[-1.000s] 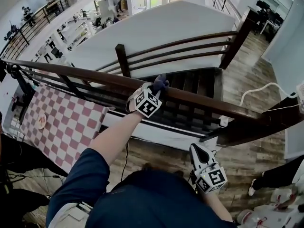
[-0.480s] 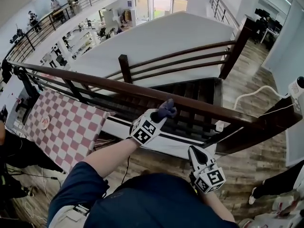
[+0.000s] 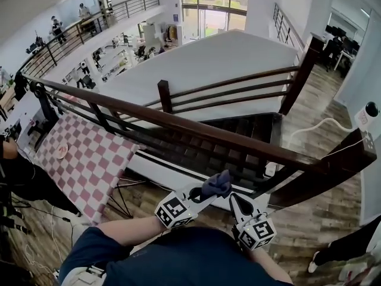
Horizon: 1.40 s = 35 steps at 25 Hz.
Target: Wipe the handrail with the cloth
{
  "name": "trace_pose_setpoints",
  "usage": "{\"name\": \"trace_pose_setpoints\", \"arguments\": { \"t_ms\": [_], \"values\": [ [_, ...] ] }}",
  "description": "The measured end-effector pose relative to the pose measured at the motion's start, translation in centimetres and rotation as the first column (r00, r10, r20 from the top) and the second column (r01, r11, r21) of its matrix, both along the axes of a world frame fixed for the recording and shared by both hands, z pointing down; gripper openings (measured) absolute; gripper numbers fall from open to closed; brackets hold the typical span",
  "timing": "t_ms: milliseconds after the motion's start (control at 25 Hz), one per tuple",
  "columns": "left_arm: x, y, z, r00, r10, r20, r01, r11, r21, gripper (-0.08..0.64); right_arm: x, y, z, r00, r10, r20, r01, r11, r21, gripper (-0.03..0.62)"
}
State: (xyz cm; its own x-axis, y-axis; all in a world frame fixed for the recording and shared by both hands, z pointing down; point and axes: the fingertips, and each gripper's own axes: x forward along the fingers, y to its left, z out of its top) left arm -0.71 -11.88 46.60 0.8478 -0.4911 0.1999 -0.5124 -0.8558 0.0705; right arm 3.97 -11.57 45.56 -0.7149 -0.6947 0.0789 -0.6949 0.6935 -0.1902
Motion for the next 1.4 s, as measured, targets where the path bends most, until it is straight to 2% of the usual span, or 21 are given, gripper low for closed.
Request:
{"name": "trace_pose_setpoints", "arguments": {
  "t_ms": [200, 520, 760, 1400],
  "values": [
    [-0.1, 1.6, -0.1, 0.993, -0.046, -0.107, 0.045, 0.999, -0.011, 0.064, -1.0, 1.2, 0.5, 0.997, -0.071, -0.030, 0.071, 0.997, 0.016, 0.011],
    [-0.7, 2.2, 0.3, 0.983, -0.075, -0.167, 0.075, 0.997, -0.012, 0.064, -1.7, 1.2, 1.3, 0.994, -0.094, -0.056, 0.094, 0.996, 0.007, 0.011],
    [-0.5, 2.4, 0.3, 0.984, -0.051, -0.169, 0.053, 0.999, 0.009, 0.064, -2.0, 0.9, 1.8, 0.992, -0.104, -0.067, 0.104, 0.995, -0.003, 0.011],
    [-0.4, 1.8, 0.5, 0.985, -0.037, -0.166, 0.039, 0.999, 0.006, 0.064, -2.2, 0.5, 2.1, 0.992, -0.105, -0.074, 0.105, 0.994, -0.013, 0.011]
  ]
}}
